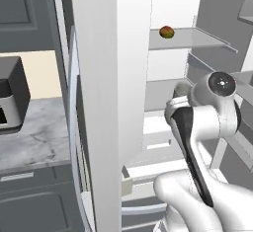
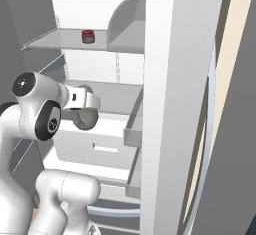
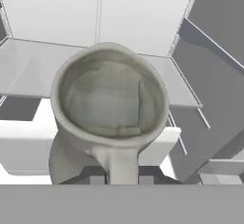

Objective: Move the jam and mango from the second highest shelf to the top shelf to make space. Then, place the pitcher from the counter on the cleared second highest shelf.

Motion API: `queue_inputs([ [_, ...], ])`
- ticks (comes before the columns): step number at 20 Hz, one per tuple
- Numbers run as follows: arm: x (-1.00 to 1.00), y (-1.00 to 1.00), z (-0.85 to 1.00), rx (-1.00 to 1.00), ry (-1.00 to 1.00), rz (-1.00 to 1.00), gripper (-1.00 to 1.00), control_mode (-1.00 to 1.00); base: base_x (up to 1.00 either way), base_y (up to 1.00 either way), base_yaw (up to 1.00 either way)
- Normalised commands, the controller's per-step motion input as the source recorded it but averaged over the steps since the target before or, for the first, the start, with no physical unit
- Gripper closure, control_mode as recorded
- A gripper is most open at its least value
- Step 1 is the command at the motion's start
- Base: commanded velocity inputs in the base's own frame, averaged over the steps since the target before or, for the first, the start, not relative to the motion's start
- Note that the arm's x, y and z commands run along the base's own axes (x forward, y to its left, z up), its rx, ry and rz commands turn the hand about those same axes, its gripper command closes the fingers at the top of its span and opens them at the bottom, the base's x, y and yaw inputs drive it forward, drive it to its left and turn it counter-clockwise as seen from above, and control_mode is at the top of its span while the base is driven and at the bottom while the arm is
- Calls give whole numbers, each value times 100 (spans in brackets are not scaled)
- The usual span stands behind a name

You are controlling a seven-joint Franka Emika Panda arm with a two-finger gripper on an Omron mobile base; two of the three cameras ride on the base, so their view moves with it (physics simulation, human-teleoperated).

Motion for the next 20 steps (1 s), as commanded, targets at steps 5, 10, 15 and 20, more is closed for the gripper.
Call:
queue_inputs([
  [5,64,-29,0,0,0,0,100,-100,0,0,0],
  [10,65,-33,-2,0,0,0,100,-100,0,0,0],
  [15,60,-16,-9,0,0,0,100,-100,0,0,0],
  [20,45,0,-14,-1,0,3,100,-100,0,0,0],
])
